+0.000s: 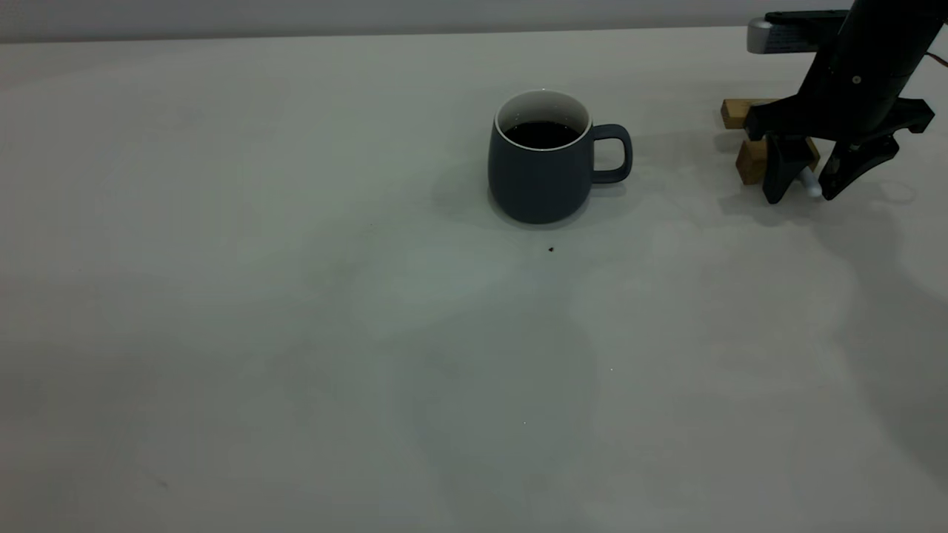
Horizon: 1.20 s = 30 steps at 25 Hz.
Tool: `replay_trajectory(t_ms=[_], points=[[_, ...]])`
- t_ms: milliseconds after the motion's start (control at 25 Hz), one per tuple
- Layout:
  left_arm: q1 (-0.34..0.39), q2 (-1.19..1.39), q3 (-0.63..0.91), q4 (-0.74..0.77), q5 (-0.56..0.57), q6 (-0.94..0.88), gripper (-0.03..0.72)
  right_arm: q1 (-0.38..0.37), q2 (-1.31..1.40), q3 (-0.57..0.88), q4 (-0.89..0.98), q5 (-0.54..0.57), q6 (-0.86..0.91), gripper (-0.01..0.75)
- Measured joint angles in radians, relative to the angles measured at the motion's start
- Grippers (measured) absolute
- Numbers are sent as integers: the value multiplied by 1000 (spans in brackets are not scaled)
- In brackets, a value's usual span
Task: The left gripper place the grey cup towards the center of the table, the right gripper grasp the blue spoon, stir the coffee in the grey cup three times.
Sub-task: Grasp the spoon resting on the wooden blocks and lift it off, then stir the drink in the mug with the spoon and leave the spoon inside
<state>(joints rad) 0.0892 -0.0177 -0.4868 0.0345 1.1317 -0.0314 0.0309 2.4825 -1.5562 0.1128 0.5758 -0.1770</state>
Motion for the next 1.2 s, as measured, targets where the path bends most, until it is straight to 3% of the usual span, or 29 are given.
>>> replay_trajectory(t_ms=[120,200,320,480,520,880,1000,1200], points=[[0,0,0,0,0,0,585,0,0,0,0,-3,0,539],[0,0,0,0,0,0,585,0,0,0,0,-5,0,487],[0,0,0,0,0,0,585,0,0,0,-1,-6,3,359],[0,0,0,0,0,0,585,0,0,0,-2,-7,8,121],[0,0,0,0,0,0,585,0,0,0,-2,-5,8,105],[0,0,0,0,0,0,585,0,-141,0,44,94,17,106],[0,0,0,0,0,0,585,0,-201,0,218,176,-8,106],[0,0,0,0,0,0,585,0,-230,0,679,370,-159,106]])
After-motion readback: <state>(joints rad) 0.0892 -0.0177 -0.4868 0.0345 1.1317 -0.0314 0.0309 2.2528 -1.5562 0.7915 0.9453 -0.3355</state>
